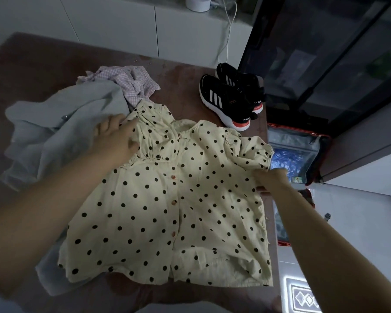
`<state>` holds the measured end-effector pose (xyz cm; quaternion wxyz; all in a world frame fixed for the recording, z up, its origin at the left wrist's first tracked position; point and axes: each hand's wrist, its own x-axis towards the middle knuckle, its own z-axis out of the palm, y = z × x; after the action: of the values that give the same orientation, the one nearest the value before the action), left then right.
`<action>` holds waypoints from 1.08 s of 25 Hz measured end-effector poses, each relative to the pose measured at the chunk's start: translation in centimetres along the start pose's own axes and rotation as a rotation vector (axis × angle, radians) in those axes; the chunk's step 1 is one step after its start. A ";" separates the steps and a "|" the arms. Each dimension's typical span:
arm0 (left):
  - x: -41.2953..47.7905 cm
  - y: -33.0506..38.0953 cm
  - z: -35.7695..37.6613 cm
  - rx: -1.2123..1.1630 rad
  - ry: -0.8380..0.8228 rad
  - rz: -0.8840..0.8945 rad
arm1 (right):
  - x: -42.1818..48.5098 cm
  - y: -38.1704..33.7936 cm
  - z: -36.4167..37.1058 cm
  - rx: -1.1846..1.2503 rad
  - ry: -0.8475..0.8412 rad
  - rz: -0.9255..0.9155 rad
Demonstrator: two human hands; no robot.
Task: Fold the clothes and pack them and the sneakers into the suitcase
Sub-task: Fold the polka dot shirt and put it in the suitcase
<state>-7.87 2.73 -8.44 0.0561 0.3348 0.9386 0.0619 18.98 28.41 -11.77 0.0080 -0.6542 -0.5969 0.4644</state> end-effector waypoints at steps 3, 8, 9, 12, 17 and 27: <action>-0.5 0.6 1.4 0.136 -0.058 0.208 | -0.3 1.1 1.5 0.214 0.048 0.123; -0.9 0.9 2.0 0.270 -0.223 0.257 | -2.4 0.2 2.5 0.408 0.116 -0.030; -0.8 1.0 1.8 0.263 -0.247 0.249 | -3.3 -0.3 2.7 0.189 0.128 -0.271; 0.0 1.2 1.2 0.185 -0.278 0.264 | -4.6 0.2 5.0 -0.950 -0.005 -0.978; 2.8 0.3 0.9 -0.020 -0.082 0.253 | -5.0 -0.2 5.8 -0.697 -0.406 -0.851; 9.4 -0.4 0.8 -0.270 -0.085 -0.250 | 0.4 -9.6 5.6 -0.004 -0.380 -0.324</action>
<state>-15.24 8.43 -9.90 0.1471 0.2071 0.9529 0.1655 8.03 28.46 -9.81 -0.0314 -0.4508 -0.6858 0.5705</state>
